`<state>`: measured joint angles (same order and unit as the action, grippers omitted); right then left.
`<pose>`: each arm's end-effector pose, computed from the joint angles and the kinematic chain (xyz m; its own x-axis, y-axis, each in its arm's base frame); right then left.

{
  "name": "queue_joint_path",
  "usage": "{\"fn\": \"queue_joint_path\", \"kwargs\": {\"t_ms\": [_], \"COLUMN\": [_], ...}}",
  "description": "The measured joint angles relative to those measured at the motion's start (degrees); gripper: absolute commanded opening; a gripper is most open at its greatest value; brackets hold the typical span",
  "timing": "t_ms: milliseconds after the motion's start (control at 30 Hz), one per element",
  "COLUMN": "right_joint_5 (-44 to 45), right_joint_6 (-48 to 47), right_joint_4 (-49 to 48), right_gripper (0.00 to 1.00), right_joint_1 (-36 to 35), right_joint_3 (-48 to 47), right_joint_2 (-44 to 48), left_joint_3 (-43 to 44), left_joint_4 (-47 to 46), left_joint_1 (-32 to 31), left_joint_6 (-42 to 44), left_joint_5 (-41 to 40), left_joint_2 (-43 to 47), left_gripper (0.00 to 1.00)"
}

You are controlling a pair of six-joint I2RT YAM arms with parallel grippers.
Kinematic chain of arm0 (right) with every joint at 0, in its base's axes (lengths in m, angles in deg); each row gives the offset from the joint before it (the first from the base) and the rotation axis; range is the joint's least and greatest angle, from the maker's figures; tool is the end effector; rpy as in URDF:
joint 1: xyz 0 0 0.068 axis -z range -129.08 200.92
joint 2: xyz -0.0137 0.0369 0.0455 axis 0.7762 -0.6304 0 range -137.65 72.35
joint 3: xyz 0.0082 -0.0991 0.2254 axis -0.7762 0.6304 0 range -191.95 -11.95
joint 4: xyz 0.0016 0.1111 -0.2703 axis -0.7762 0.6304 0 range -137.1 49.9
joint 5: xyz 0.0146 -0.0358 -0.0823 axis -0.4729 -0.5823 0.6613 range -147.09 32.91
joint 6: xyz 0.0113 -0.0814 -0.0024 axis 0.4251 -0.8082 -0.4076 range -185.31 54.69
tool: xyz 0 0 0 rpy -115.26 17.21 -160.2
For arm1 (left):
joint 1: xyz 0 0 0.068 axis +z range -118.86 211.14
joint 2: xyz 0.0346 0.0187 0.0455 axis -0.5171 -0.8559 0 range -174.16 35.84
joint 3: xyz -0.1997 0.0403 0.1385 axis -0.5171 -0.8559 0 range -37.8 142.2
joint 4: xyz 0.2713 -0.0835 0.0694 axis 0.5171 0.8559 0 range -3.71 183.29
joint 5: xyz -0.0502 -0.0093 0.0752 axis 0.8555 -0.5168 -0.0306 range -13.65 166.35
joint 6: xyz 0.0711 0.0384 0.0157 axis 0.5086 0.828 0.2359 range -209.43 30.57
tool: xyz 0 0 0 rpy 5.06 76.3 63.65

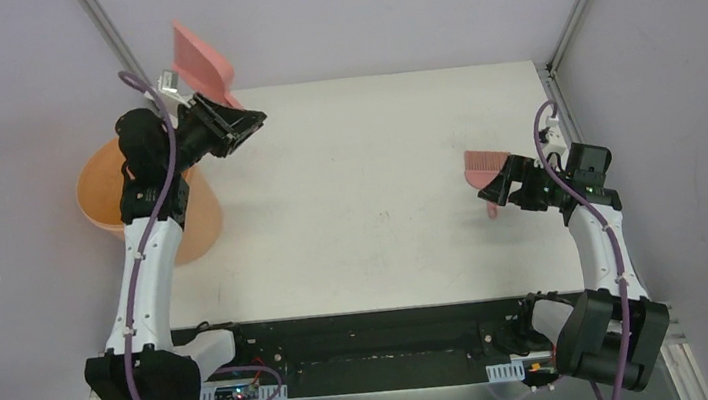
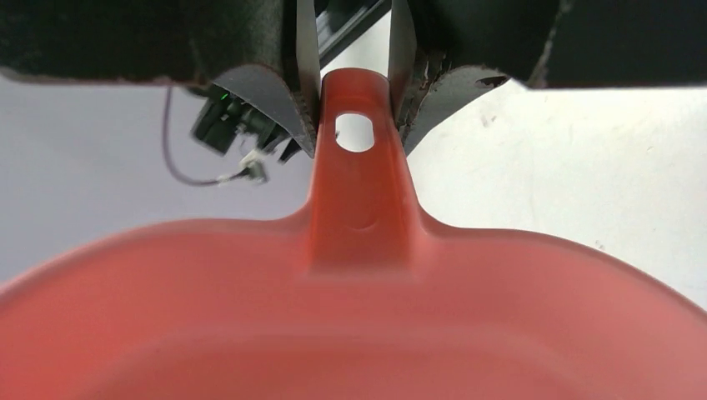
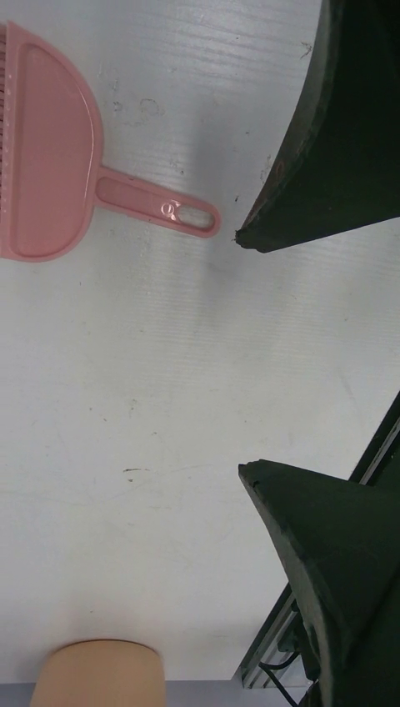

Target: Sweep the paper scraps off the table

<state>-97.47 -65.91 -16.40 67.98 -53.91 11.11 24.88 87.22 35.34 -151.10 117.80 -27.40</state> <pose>0.2724 -0.0352 0.1874 -0.7302 0.2157 -0.6483 -0.1826 0.8527 0.4894 0.3219 -0.0239 0.3785 -0.5449 -0.7015 -0.4592 0.2642 0.3761 -0.8881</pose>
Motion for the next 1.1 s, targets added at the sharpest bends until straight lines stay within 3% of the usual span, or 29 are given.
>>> {"fn": "queue_joint_path", "kwargs": {"t_ms": [133,500,733,1100], "right_joint_5": [0.0,-0.7,-1.2,-1.9], "right_joint_6": [0.0,0.0,0.0,-0.8], "right_joint_4": [0.0,0.0,0.0,0.4], "right_gripper": [0.99,0.99,0.99,1.0], "right_joint_1": [0.0,0.0,0.0,0.0], "right_joint_3": [0.0,0.0,0.0,0.0], "right_joint_2": [0.5,0.5,0.3,2.0], "left_joint_3": [10.9,15.3,16.3,15.3], "left_joint_4": [21.0,51.9,61.4,63.0], "left_joint_1": [-6.7,-13.6,-21.2,-26.4], "left_joint_6": [17.2,41.2,48.3,49.9], "left_joint_5": [-3.2,-15.8,-28.6,-35.4], "left_joint_2": [-3.0,-12.3,-16.7,-28.8], "left_gripper": [0.0,0.0,0.0,0.02]}}
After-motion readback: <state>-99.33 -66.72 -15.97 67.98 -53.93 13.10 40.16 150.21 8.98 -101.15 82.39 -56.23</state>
